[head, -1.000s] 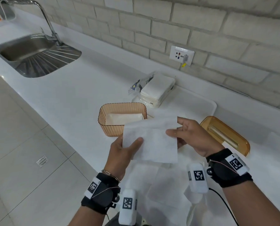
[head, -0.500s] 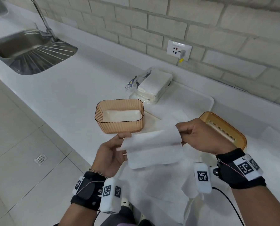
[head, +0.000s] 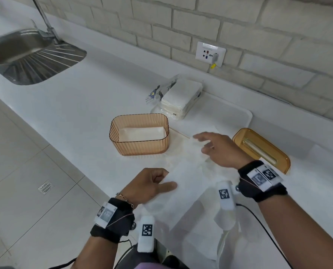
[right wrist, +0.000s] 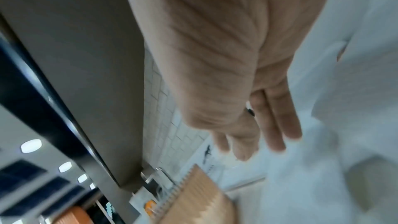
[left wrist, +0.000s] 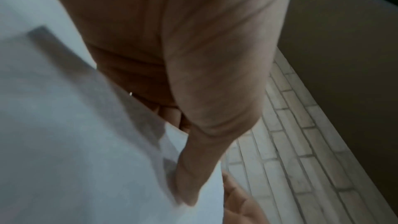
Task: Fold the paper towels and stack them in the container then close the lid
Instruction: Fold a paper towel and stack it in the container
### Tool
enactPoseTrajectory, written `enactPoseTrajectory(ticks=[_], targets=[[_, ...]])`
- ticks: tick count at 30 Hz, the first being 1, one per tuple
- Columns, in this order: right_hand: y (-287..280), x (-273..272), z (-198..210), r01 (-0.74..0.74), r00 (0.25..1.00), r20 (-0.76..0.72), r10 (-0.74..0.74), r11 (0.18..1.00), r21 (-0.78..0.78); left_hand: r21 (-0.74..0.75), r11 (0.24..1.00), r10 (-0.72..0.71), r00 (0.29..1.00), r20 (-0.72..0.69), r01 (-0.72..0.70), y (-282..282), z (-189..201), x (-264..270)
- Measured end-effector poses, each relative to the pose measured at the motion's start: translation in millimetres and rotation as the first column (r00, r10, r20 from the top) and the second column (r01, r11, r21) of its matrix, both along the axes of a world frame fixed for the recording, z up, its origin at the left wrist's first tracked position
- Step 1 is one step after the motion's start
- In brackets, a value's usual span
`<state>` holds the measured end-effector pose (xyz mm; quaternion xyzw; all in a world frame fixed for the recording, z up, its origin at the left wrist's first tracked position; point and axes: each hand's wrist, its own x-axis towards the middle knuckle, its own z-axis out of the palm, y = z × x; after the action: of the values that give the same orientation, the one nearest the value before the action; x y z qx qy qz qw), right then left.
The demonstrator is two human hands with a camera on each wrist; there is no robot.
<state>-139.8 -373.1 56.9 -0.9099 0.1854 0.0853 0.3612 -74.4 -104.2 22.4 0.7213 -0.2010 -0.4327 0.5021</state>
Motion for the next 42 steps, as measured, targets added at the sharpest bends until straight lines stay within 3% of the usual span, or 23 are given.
enactPoseTrajectory(ticks=[3, 5, 9, 13, 17, 19, 21, 25, 31, 34, 36, 38, 42], targets=[[-15, 27, -20, 0.001, 0.97, -0.23, -0.072, 0.955, -0.297, -0.049, 0.99, 0.128, 0.988, -0.087, -0.133, 16, -7, 3], [-12, 39, -31, -0.045, 0.939, -0.334, -0.086, 0.93, -0.366, -0.081, 0.98, 0.176, 0.98, -0.09, -0.183, 26, -8, 7], [-14, 52, -46, 0.016, 0.924, -0.344, -0.169, 0.914, -0.406, -0.167, 0.963, 0.188, 0.97, -0.154, -0.213, 38, -7, 9], [-25, 52, -43, 0.122, 0.938, -0.281, -0.205, 0.95, -0.287, -0.261, 0.941, 0.176, 0.97, -0.168, -0.216, 35, -5, 10], [-32, 39, -22, 0.201, 0.977, -0.044, -0.207, 0.973, -0.112, -0.34, 0.926, 0.125, 0.982, -0.143, -0.167, 17, -2, 14], [-25, 27, -3, 0.139, 0.99, -0.004, -0.139, 0.988, 0.067, -0.357, 0.925, 0.105, 0.991, -0.085, -0.129, 3, 2, 16], [-14, 14, 20, 0.009, 1.0, 0.005, -0.011, 0.972, 0.234, -0.356, 0.931, 0.117, 0.989, 0.095, -0.076, -15, 5, 18], [6, -2, 57, -0.194, 0.981, 0.043, 0.191, 0.921, 0.338, -0.345, 0.935, 0.206, 0.918, 0.34, -0.082, -43, 17, 20], [9, -4, 51, -0.128, 0.985, 0.165, 0.045, 0.833, 0.538, -0.41, 0.876, 0.308, 0.949, 0.068, -0.255, -42, 16, 24], [10, -6, 30, -0.056, 0.992, 0.125, -0.028, 0.781, 0.622, -0.386, 0.847, 0.387, 0.922, -0.022, -0.365, -26, 16, 25], [13, -9, 16, -0.106, 0.994, 0.04, 0.101, 0.828, 0.551, -0.381, 0.821, 0.437, 0.897, -0.059, -0.425, -8, 14, 29], [22, -13, 2, -0.259, 0.945, -0.092, 0.313, 0.891, 0.373, -0.395, 0.784, 0.473, 0.873, -0.118, -0.478, 11, 9, 32], [53, -15, -20, -0.51, 0.783, -0.329, 0.527, 0.848, 0.145, -0.403, 0.763, 0.419, 0.862, -0.287, -0.505, 41, 1, 35]])
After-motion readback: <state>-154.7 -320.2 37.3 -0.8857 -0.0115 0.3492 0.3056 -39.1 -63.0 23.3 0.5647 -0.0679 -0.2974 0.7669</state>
